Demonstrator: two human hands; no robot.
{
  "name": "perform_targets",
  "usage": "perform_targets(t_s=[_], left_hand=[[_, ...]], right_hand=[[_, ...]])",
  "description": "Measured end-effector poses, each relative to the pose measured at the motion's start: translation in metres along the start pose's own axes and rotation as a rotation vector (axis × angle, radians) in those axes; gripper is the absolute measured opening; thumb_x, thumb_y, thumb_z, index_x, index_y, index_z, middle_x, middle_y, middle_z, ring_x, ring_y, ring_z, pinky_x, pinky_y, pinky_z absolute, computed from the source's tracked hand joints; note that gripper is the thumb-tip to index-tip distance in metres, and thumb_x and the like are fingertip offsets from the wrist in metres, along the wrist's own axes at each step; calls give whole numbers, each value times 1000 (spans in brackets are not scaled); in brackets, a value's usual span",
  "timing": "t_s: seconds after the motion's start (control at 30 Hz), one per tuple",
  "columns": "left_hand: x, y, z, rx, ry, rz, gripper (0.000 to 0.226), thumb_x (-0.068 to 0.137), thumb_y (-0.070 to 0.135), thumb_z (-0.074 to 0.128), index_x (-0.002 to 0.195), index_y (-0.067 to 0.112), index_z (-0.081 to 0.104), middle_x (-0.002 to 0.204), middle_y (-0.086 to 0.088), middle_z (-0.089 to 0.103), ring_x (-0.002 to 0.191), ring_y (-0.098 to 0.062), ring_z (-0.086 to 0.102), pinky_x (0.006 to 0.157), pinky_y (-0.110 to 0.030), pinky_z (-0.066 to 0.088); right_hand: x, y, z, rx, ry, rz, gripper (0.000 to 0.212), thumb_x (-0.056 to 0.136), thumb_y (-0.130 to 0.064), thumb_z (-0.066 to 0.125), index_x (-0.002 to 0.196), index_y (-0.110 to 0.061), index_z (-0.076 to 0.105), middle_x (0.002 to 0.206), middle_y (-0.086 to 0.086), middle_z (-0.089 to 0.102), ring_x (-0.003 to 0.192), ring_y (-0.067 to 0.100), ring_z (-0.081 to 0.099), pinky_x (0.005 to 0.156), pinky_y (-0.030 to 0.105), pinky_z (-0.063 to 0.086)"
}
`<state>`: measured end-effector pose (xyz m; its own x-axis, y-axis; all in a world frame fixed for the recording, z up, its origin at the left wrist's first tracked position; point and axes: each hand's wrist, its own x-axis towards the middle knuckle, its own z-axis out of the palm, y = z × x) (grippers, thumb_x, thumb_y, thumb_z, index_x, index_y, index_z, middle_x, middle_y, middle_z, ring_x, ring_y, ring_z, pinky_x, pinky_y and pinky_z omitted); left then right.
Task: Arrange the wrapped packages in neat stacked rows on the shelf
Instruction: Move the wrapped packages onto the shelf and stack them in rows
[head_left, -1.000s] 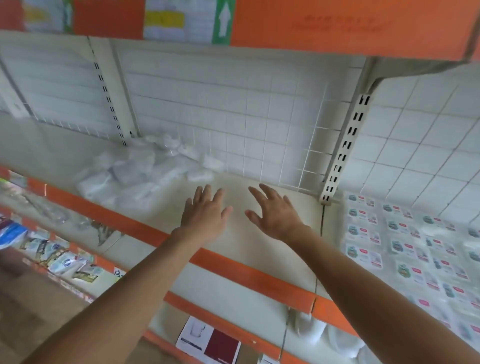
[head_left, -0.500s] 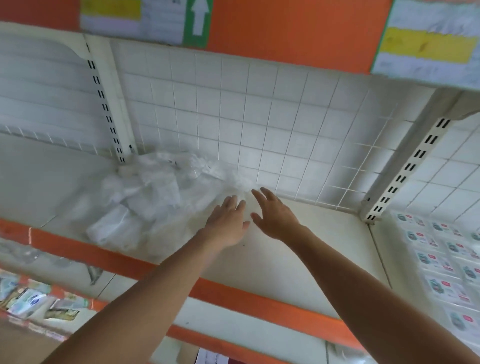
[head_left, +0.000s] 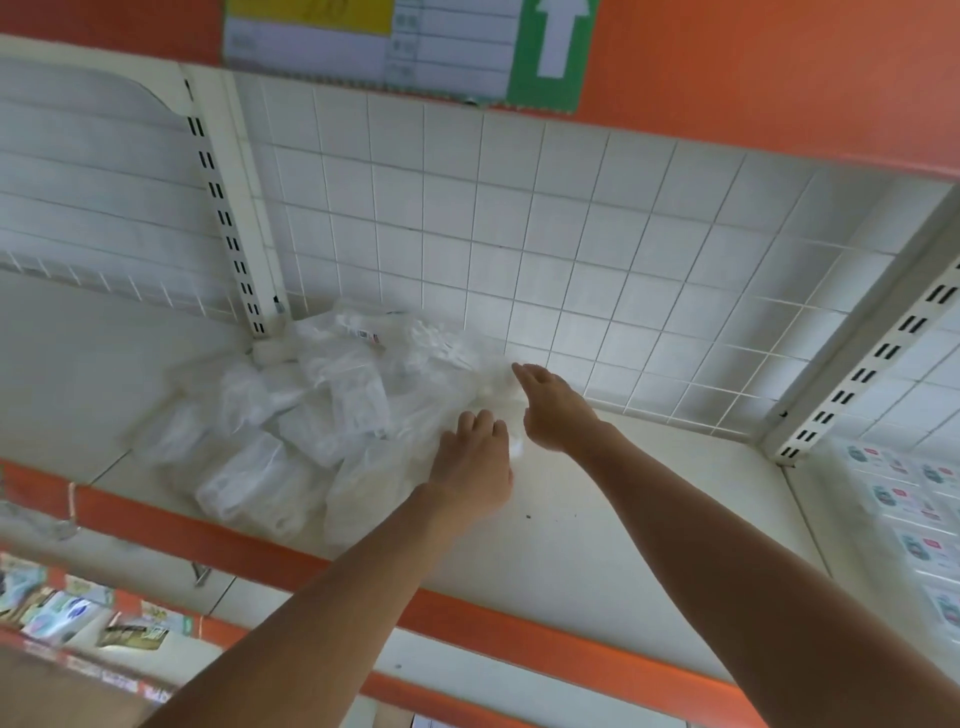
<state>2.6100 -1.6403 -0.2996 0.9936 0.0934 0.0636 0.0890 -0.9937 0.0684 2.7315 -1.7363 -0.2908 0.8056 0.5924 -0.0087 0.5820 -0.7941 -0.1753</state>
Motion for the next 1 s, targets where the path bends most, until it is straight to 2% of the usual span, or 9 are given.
perform_targets(t_s=[0.17,0.3,0.37,0.47,0.57,0.8,1.0], left_hand=[[-1,-6,3,-48,9,8,37,94,22,46,131,15,46,138,-14,35,125,-31,33,97,-36,38],[-1,-6,4,-47,-8,49,41,92,18,47,132,17,40,131,-12,41,121,-31,35,96,-36,39],[0,-5,3,-64,3,60,39,91,18,49,129,17,42,125,-9,46,117,-30,37,93,-35,40],[3,-3,1,-127,8,64,38,91,23,53,127,19,43,123,-6,45,114,-28,38,92,-34,40],[4,2,3,-167,-4,56,38,90,26,55,125,17,43,122,-7,42,114,-28,37,91,-33,40],[17,27,2,-319,-32,36,48,83,30,64,124,13,45,120,-9,40,110,-29,46,90,-35,45],[31,92,-8,-453,16,109,51,80,30,67,125,16,47,123,-7,39,118,-27,44,93,-36,42]], right_hand=[[4,2,0,-87,16,4,64,91,-10,46,149,-24,25,142,7,33,124,29,37,98,41,44],[-6,14,1,-122,0,16,58,93,-20,50,147,-23,32,152,3,27,131,29,32,101,41,42],[-11,20,1,-177,-22,-3,55,92,-30,53,144,-21,36,150,2,34,129,29,34,100,41,42],[-21,30,-1,-146,-24,24,54,91,-42,56,138,-21,39,133,3,54,121,28,40,93,40,41],[-34,42,-4,-96,-14,58,57,87,-51,60,132,-21,43,120,3,59,120,27,42,92,40,39],[-74,80,-25,6,129,181,54,88,-41,64,134,-23,44,130,4,52,124,25,43,94,39,42],[-128,134,-43,12,176,318,52,91,-34,63,137,-22,43,134,4,47,127,24,40,101,38,39]])
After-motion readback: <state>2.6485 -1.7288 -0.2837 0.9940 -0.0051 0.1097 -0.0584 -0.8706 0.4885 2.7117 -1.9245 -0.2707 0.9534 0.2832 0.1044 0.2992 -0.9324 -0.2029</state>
